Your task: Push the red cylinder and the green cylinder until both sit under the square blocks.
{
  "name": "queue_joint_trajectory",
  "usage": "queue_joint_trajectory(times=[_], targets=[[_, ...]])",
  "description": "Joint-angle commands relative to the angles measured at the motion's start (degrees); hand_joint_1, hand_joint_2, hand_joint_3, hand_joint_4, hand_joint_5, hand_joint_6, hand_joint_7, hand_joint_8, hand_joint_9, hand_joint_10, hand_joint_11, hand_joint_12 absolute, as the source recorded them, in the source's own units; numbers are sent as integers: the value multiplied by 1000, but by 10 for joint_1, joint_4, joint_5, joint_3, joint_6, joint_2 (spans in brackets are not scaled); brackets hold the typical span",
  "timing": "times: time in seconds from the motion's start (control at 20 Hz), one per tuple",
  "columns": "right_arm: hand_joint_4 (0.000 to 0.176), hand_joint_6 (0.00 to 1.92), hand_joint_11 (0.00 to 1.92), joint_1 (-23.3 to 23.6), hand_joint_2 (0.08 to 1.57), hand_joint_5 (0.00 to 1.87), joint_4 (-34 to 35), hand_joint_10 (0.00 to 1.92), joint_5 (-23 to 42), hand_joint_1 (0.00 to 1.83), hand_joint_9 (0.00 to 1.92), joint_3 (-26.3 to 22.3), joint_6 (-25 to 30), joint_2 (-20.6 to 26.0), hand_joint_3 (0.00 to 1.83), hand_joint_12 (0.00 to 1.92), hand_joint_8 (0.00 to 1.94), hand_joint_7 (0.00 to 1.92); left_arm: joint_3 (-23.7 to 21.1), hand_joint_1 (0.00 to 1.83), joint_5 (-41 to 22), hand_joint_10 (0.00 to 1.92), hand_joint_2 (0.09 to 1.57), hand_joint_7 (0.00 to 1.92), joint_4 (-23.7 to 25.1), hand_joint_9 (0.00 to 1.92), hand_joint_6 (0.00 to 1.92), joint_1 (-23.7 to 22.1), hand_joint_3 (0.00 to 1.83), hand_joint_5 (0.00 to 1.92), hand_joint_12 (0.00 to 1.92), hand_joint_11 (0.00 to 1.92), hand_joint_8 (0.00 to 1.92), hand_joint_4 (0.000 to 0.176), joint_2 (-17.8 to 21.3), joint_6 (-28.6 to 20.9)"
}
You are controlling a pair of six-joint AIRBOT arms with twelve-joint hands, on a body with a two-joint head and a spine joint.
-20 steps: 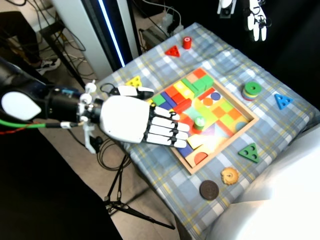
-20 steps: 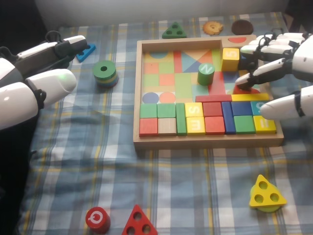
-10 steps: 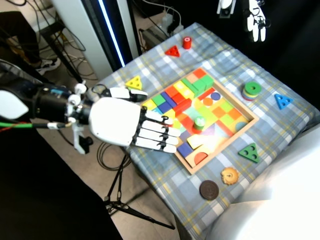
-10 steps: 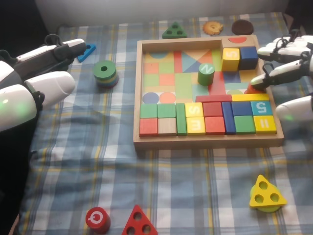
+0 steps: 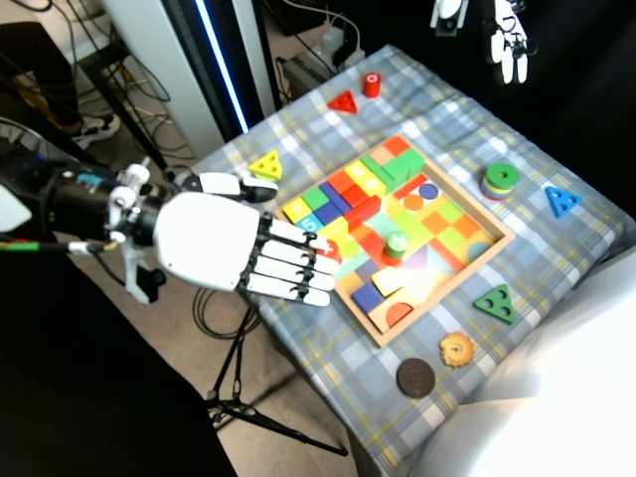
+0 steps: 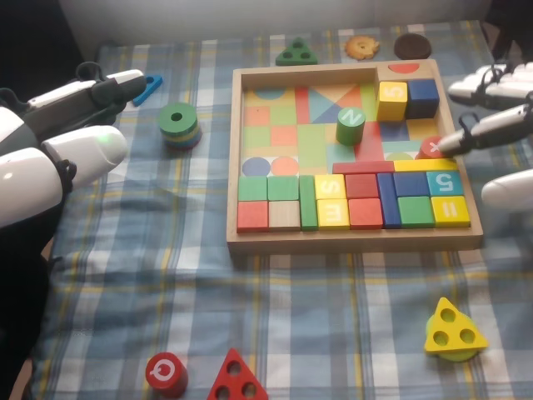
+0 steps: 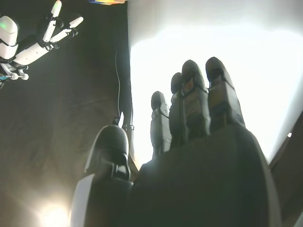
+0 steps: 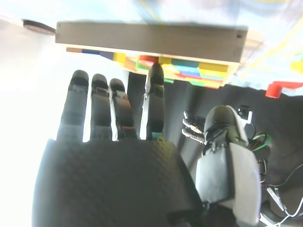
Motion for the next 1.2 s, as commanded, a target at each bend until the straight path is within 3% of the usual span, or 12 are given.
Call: queue_joint_trajectory(times=[0.0,0.15,0.35,0.4,0.7,1.05,1.15], targets=[[176,0,0,4,1105,423,34,0,85,0,0,-5,-14,8,5,0,0,0,3,32,-68,1,1390,277,5,278,1,-4,0,263,263,0,2,159,-1,-5],[176,0,0,13,1083,410,60,0,127,0,0,-12,-39,17,0,0,0,0,3,54,-68,2,1389,257,3,273,2,-4,0,261,237,0,1,154,-1,-5],[176,0,0,49,1061,396,55,0,127,0,0,22,-44,-34,0,0,0,0,3,17,-66,0,1387,261,4,265,0,-5,0,245,234,0,0,166,-2,-6],[169,3,0,59,1072,402,55,0,122,0,0,33,-44,-49,0,0,0,0,3,28,-66,0,1388,256,4,263,1,-5,0,248,235,0,0,162,-2,-6],[176,5,0,127,1109,414,-17,0,43,0,0,88,-18,-118,11,0,1,5,3,26,-66,1,1387,255,4,259,1,-5,0,247,214,0,2,156,-4,-6],[175,4,3,134,1163,436,-35,0,-11,0,0,120,-12,-155,17,1,15,54,3,43,-65,2,1391,264,5,269,6,-5,1,269,170,3,3,132,-5,-6],[170,0,0,134,1177,427,-39,0,-18,0,0,122,-12,-160,20,0,0,3,4,23,-65,0,1397,259,5,259,1,-5,2,262,176,4,0,144,-5,-8]])
